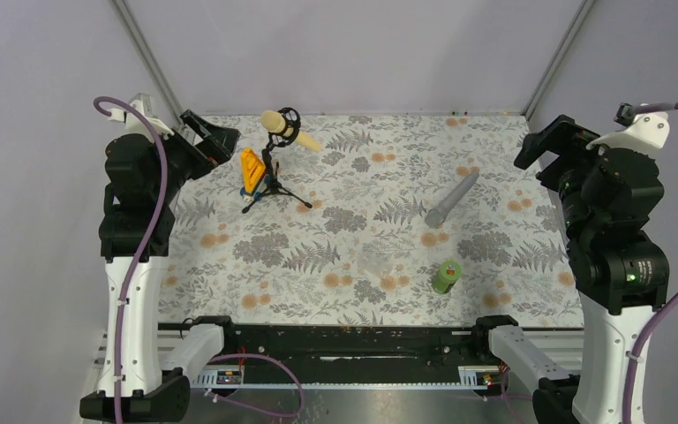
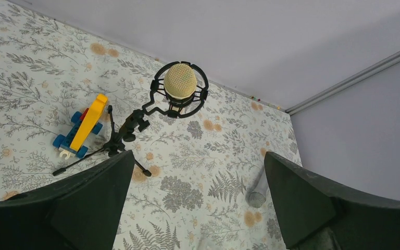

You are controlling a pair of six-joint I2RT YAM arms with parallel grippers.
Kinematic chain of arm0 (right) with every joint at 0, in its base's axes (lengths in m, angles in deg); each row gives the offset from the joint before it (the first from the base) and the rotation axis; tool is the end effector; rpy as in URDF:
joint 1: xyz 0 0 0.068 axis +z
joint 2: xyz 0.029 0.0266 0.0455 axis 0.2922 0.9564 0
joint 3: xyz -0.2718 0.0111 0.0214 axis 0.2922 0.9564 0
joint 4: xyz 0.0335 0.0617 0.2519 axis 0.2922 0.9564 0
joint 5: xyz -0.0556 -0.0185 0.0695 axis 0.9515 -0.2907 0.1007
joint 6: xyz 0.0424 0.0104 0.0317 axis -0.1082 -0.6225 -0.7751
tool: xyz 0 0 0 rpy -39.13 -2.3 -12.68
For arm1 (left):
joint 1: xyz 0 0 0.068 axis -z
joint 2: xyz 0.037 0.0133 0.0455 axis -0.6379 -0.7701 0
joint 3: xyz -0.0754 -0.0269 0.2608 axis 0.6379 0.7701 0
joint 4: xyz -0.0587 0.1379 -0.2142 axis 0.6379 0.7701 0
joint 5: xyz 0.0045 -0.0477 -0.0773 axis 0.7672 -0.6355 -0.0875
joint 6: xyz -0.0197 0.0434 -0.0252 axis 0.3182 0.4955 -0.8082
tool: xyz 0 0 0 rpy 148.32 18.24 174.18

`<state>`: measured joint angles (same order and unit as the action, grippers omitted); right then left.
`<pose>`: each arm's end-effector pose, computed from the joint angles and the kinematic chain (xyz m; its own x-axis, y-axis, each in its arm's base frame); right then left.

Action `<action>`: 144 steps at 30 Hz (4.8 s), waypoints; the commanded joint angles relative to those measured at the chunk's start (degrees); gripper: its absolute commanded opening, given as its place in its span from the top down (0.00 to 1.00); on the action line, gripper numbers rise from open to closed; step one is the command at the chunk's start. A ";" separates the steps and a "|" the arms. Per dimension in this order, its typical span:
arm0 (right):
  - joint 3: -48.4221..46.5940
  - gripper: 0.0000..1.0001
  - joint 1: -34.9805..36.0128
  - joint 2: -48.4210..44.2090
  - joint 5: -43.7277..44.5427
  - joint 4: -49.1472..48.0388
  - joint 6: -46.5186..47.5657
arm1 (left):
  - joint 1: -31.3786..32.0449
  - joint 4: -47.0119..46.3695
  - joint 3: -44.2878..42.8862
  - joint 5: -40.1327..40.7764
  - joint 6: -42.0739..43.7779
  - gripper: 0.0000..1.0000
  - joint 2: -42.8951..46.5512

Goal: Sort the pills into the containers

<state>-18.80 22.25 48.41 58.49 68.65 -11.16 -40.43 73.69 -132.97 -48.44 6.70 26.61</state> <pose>0.1060 -0.0023 0.5320 0.0301 0.2743 -0.9612 0.2503 0.9289 0.2730 0.1737 -0.0054 0.4654 -0.2450 -0.5484 -0.7996 0.0798 0.8105 -0.5803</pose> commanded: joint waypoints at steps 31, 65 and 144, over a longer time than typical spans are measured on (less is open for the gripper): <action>31.91 0.05 18.29 6.00 -39.21 -9.15 -4.49 | 0.08 -5.58 7.96 -14.40 -0.63 0.01 2.52; 34.70 0.11 45.62 42.04 -22.03 -24.59 23.73 | 1.15 -12.59 13.09 -13.47 1.43 0.01 6.37; 16.14 0.54 35.20 33.84 -24.30 -13.26 -42.36 | 37.16 -40.61 33.66 -7.14 -23.70 0.49 -13.30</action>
<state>-2.67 57.76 83.45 33.61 56.98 -51.11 -3.52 35.81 -97.80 -58.12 -15.48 13.32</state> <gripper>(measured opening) 0.514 0.536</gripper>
